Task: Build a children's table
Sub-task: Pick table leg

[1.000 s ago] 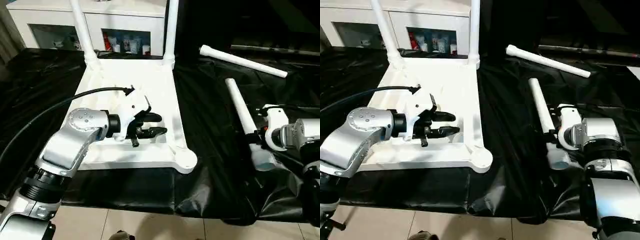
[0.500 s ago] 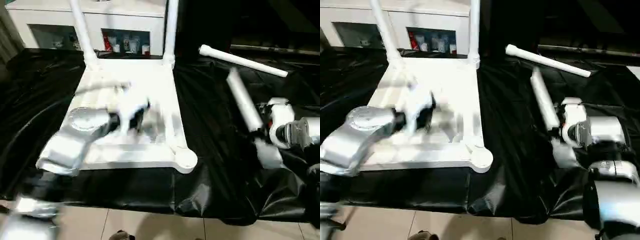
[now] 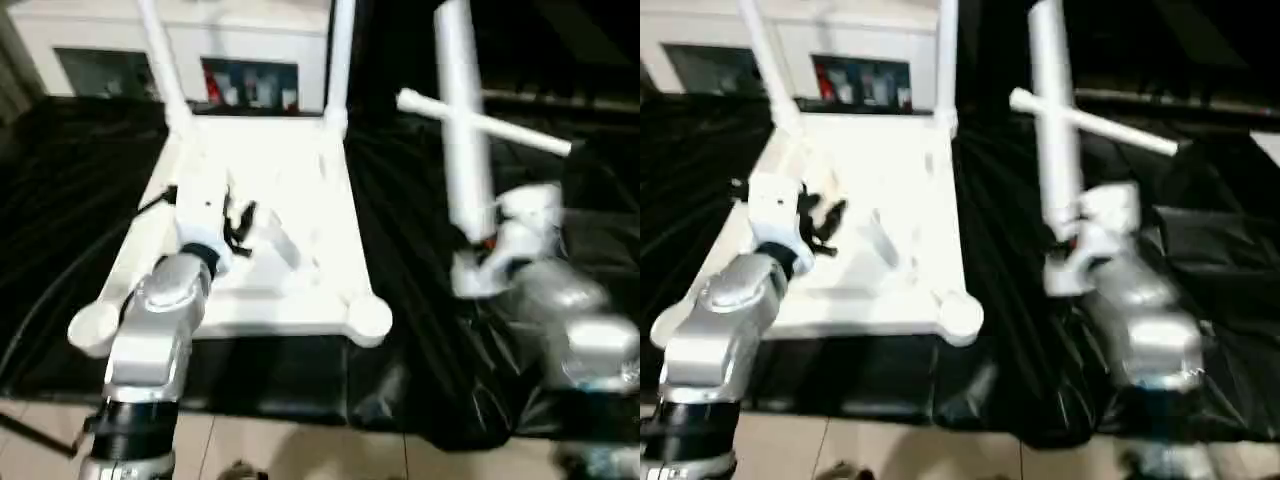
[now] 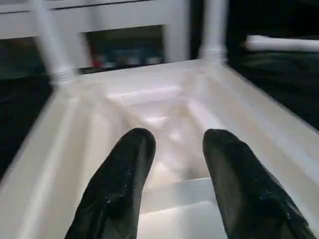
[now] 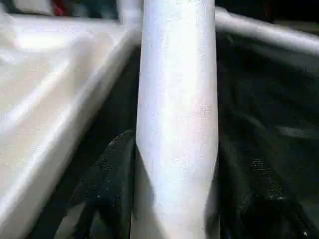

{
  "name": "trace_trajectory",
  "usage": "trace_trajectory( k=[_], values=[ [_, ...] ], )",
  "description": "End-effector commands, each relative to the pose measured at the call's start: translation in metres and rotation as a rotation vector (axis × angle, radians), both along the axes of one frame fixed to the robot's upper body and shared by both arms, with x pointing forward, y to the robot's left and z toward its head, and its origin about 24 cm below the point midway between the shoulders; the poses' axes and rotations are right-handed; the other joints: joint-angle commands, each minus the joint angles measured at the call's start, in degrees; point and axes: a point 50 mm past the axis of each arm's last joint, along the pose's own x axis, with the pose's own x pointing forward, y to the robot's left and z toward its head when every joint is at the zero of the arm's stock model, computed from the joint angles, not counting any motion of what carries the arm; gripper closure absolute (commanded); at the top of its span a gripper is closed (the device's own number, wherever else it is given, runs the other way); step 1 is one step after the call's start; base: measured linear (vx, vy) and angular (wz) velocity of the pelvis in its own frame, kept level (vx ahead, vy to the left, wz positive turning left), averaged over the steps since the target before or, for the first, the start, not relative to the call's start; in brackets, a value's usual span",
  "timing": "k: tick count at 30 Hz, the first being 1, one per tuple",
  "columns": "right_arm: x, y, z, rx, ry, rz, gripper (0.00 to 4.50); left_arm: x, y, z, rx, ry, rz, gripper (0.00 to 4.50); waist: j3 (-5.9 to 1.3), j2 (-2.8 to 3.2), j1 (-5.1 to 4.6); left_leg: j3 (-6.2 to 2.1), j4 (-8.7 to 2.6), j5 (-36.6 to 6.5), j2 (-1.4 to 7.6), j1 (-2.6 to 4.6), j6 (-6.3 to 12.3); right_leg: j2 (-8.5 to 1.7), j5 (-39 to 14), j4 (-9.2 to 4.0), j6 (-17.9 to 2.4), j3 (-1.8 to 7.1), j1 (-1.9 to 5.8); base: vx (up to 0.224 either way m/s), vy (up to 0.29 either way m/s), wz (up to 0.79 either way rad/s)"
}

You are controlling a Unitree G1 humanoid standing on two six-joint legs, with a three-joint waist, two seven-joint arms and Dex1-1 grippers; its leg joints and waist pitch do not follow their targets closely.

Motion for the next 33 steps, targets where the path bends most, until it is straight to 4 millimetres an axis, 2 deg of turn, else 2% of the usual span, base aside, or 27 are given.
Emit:
trace_trajectory(
  k=[1, 3, 4, 5, 6, 7, 9, 10, 11, 12, 13, 15, 16, 17, 18, 19, 22, 23, 24, 25, 26, 27, 29, 30, 31, 32, 33],
  values=[
    [0.002, 0.004, 0.015, -0.031, -0.077, 0.012, 2.61, 0.005, -0.003, 0.003, -0.002, -0.017, 0.037, 2.37, -3.67, 1.93, -0.77, -8.25, -10.21, -35.6, 5.81, 2.33, 5.45, -1.05, -8.4, 1.96, -7.7, 1.56, 0.24, -0.015, -0.152, 0.6],
    [0.002, 0.007, 0.016, -0.044, -0.082, 0.013, 2.61, 0.007, -0.002, 0.004, 0.003, -0.024, 0.058, 2.37, -3.62, -0.29, -0.55, -7.91, -7.11, -31.0, -1.04, -0.65, 5.18, -2.68, -14.5, -3.25, -18.2, 2.21, 2.17, -0.026, -0.225, 0.6],
    [0.001, 0.007, 0.016, -0.05, -0.085, 0.01, 2.61, 0.008, -0.002, 0.004, 0.01, -0.023, 0.058, 2.37, -3.97, -3.05, 0.66, -1.52, 7.81, -21.3, -6.14, -0.21, 3.96, -7.45, -29.5, -10.77, -22.4, 0.2, 1.52, -0.03, -0.244, 0.57],
    [0.001, 0.007, 0.016, -0.049, -0.086, 0.008, 2.61, 0.009, -0.003, 0.004, 0.019, -0.021, 0.06, 2.37, -3.19, -2.38, 1.86, 2.11, 13.71, -18.2, -5.42, 1.09, 5.83, -9.34, -36.0, -12.9, -22.3, -0.85, 0.33, -0.078, -0.255, 0.56],
    [0.001, 0.007, 0.016, -0.048, -0.087, 0.007, 2.61, 0.009, -0.003, 0.003, 0.022, -0.02, 0.06, 2.37, -2.69, -3.03, 1.35, 4.09, 15.58, -18.7, -3.58, -2.32, 7.24, -9.94, -38.9, -11.41, -14.7, -2.01, 3.15, -0.024, -0.239, 0.38],
    [0.001, 0.006, 0.015, -0.054, -0.087, 0.001, 2.61, 0.009, -0.004, 0.003, 0.027, -0.024, 0.063, 2.37, -2.28, -2.44, 1.47, 4.32, 15.05, -18.5, -2.75, -1.72, 7.15, -11.1, -39.1, -11.7, -11.2, -3.77, 3.72, -0.024, -0.239, 0.38],
    [0.002, 0.002, 0.015, -0.075, -0.087, -0.012, 2.61, 0.009, -0.006, 0.004, 0.032, -0.035, 0.066, 2.37, -5.15, 0.08, 1.45, 2.99, 5.44, -15.6, 1.38, -0.11, 10.54, -9.83, -22.2, -10.28, -3.8, -5.7, 8.38, 0.008, -0.205, 0.6],
    [0.003, 0.002, 0.015, -0.076, -0.087, -0.013, 2.61, 0.009, -0.006, 0.004, 0.032, -0.036, 0.067, 2.37, -6.3, 2.49, -0.51, -9.07, -2.0, -2.1, 13.08, 5.39, 19.36, -3.61, -9.0, 0.34, 3.6, -7.12, 3.27, -0.022, -0.206, 0.77],
    [0.003, 0.001, 0.015, -0.078, -0.088, -0.016, 2.61, 0.009, -0.006, 0.004, 0.032, -0.039, 0.069, 2.37, -6.41, 2.41, -1.63, -11.71, -2.04, 4.8, 15.76, 8.56, 24.38, -3.27, -12.1, 5.69, 3.7, -4.42, -2.76, 0.0, -0.246, 0.7],
    [0.004, 0.001, 0.015, -0.083, -0.089, -0.02, 2.61, 0.009, -0.006, 0.004, 0.032, -0.041, 0.072, 2.37, -6.21, 1.18, -2.62, -12.6, -1.01, 14.0, 15.18, 9.79, 29.02, -3.32, -15.2, 7.86, 2.5, -1.11, -6.06, 0.026, -0.251, 0.53],
    [0.005, 0.0, 0.016, -0.089, -0.09, -0.025, 2.61, 0.009, -0.006, 0.004, 0.033, -0.041, 0.075, 2.37, -5.78, 1.26, -2.14, -13.06, 0.83, 29.8, 11.47, 9.06, 35.47, -3.67, -13.5, 9.61, -1.0, 2.91, -8.32, 0.026, -0.251, 0.53],
    [0.007, 0.0, 0.016, -0.094, -0.09, -0.033, 2.61, 0.009, -0.006, 0.004, 0.032, -0.044, 0.077, 2.37, -5.37, 0.15, -1.33, -9.95, 0.35, 25.2, -0.49, 3.97, 30.86, -0.35, -4.8, 3.98, -7.8, 4.77, -4.14, -0.051, -0.295, 0.53],
    [0.007, 0.0, 0.016, -0.098, -0.09, -0.037, 2.61, 0.009, -0.006, 0.004, 0.034, -0.046, 0.079, 2.37, -5.03, -1.47, -0.92, -7.55, 1.91, 14.0, -4.78, 0.74, 30.33, -1.86, -0.9, -0.6, -20.5, 3.79, -0.2, -0.067, -0.325, 0.56],
    [0.007, 0.0, 0.016, -0.098, -0.09, -0.039, 2.61, 0.009, -0.006, 0.004, 0.035, -0.047, 0.08, 2.37, -4.87, -2.54, 0.17, -4.37, 5.92, 7.3, -7.28, -2.6, 27.89, -4.22, 0.7, -3.59, -26.6, 3.94, 2.31, -0.076, -0.335, 0.64],
    [0.007, 0.0, 0.016, -0.098, -0.09, -0.039, 2.61, 0.009, -0.006, 0.004, 0.035, -0.048, 0.08, 2.37, -5.07, -3.59, 1.72, -0.45, 12.71, -1.5, -8.1, -4.21, 23.85, -6.67, -0.6, -6.23, -30.7, 4.38, 3.86, -0.082, -0.334, 0.65],
    [0.007, 0.0, 0.016, -0.097, -0.09, -0.04, 2.61, 0.009, -0.006, 0.004, 0.035, -0.05, 0.079, 2.37, -4.03, -4.04, 1.99, 3.22, 16.3, -14.5, -4.79, -3.83, 11.54, -9.43, -9.2, -7.41, -23.5, 0.79, 3.19, -0.082, -0.334, 0.65],
    [0.007, -0.001, 0.015, -0.106, -0.084, -0.051, 2.61, 0.007, -0.006, 0.004, 0.034, -0.052, 0.073, 2.37, -3.69, -1.39, 1.57, 2.99, 10.3, -19.0, -0.02, -0.39, 9.18, -13.23, -23.6, -10.4, -11.3, -2.56, 6.11, -0.072, -0.299, 0.56],
    [0.007, -0.001, 0.015, -0.109, -0.083, -0.053, 2.61, 0.006, -0.006, 0.004, 0.034, -0.053, 0.074, 2.37, -4.37, 1.27, 1.31, 0.66, 4.49, -14.6, 3.18, 0.84, 10.09, -10.09, -19.7, -9.71, -3.7, -6.18, 8.17, -0.045, -0.265, 0.64],
    [0.007, -0.002, 0.015, -0.111, -0.081, -0.056, 2.61, 0.006, -0.005, 0.003, 0.034, -0.052, 0.076, 2.37, -4.65, 2.13, 0.26, -6.45, -1.63, -13.6, 9.12, 2.64, 15.67, -4.87, -14.2, -2.9, 1.5, -7.59, 5.86, -0.035, -0.292, 0.65],
    [0.007, -0.004, 0.014, -0.116, -0.078, -0.063, 2.61, 0.005, -0.005, 0.003, 0.033, -0.05, 0.079, 2.37, -5.34, 2.39, -1.58, -11.28, -2.34, -6.6, 12.04, 7.37, 22.28, -1.73, -16.4, 6.65, 3.2, -2.71, -2.29, -0.035, -0.292, 0.65],
    [0.007, -0.005, 0.013, -0.12, -0.076, -0.07, 2.61, 0.005, -0.005, 0.003, 0.032, -0.049, 0.081, 2.37, -6.0, 1.2, -2.22, -13.45, 0.3, 14.2, 10.21, 8.82, 30.81, -2.0, -15.6, 9.52, 0.8, 1.23, -6.8, -0.029, -0.291, 0.63],
    [0.007, -0.006, 0.013, -0.123, -0.075, -0.075, 2.61, 0.005, -0.005, 0.003, 0.032, -0.049, 0.081, 2.37, -5.19, 1.36, -1.37, -13.1, 0.4, 19.6, 9.32, 7.24, 33.43, -2.15, -14.3, 10.09, -0.3, 3.08, -7.09, -0.075, -0.296, 0.59],
    [0.008, -0.011, 0.011, -0.126, -0.059, -0.112, 2.61, 0.004, -0.003, 0.002, 0.035, -0.042, 0.091, 2.37, -5.09, 0.21, -0.97, -10.4, -0.56, 18.9, -0.52, 3.24, 30.96, -0.4, -5.8, 4.09, -7.0, 5.76, -3.78, -0.094, -0.31, 0.59],
    [0.008, -0.013, 0.011, -0.125, -0.051, -0.125, 2.61, 0.004, -0.002, 0.001, 0.035, -0.04, 0.091, 2.37, -4.75, -1.07, -1.22, -9.51, -1.52, 11.1, -2.59, 2.07, 29.71, -0.15, -5.3, 1.88, -11.4, 5.68, -1.88, -0.115, -0.359, 0.64],
    [0.008, -0.016, 0.01, -0.128, -0.05, -0.149, 2.61, 0.004, -0.001, 0.001, 0.037, -0.041, 0.092, 2.37, -4.58, -3.63, 1.54, -0.39, 12.17, -7.2, -8.4, -3.16, 21.61, -7.13, -10.1, -7.81, -29.7, 4.51, 2.97, -0.115, -0.359, 0.64],
    [0.008, -0.016, 0.01, -0.128, -0.05, -0.149, 2.61, 0.004, -0.001, 0.001, 0.037, -0.041, 0.092, 2.37, -4.58, -3.63, 1.54, -0.39, 12.17, -7.2, -8.4, -3.16, 21.61, -7.13, -10.1, -7.81, -29.7, 4.51, 2.97, -0.112, -0.369, 0.69],
    [0.008, -0.019, 0.011, -0.12, -0.054, -0.178, 2.61, 0.003, 0.0, 0.002, 0.038, -0.054, 0.092, 2.37, -3.9, -3.7, 0.95, 3.38, 14.87, -18.0, -6.39, -1.16, 9.81, -5.9, -13.8, -8.44, -24.7, 5.89, 1.4, -0.117, -0.354, 0.49]
  ],
)
